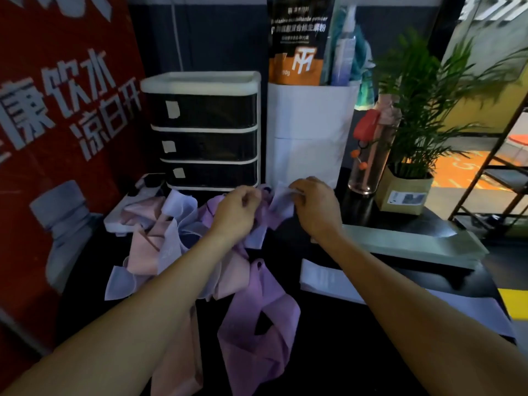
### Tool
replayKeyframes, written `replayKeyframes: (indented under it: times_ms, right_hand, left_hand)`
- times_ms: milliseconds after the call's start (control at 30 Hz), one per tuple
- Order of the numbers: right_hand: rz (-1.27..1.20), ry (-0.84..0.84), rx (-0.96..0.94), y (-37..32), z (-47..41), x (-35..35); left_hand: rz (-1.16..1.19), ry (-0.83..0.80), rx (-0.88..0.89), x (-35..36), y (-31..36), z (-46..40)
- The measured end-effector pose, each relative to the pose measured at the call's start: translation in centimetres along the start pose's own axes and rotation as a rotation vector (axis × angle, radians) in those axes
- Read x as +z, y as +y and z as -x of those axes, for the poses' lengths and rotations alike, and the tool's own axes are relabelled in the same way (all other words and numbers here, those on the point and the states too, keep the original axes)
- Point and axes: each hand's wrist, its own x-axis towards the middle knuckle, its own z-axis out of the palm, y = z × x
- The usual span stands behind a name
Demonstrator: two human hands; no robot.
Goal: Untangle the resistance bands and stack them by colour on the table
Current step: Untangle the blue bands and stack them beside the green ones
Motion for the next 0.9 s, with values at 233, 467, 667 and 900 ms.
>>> replayKeyframes:
  times_ms: [233, 467, 667, 900]
  right_hand:
    - [-0.120, 0.038, -0.130, -2.7, 2.0, -4.6]
    - [-0.238, -0.098, -0.227, -3.4, 4.8, -7.5]
    - [-0.579, -0.076, -0.001, -4.1, 5.0, -10.1]
    - [-0.986, -0.201, 0.521, -5.9, 3.1, -11.3]
  left_hand:
    - [0.363, -0.105, -0.355, 0.9, 2.0, 0.7]
    - [0.855, -0.353, -0.382, -0.6, 5.5, 3.4]
    - [0.785, -0.184, -0.151, -1.5, 6.8, 3.7]
    - [0.630, -0.174, 0.120, -2.9, 8.5, 4.3]
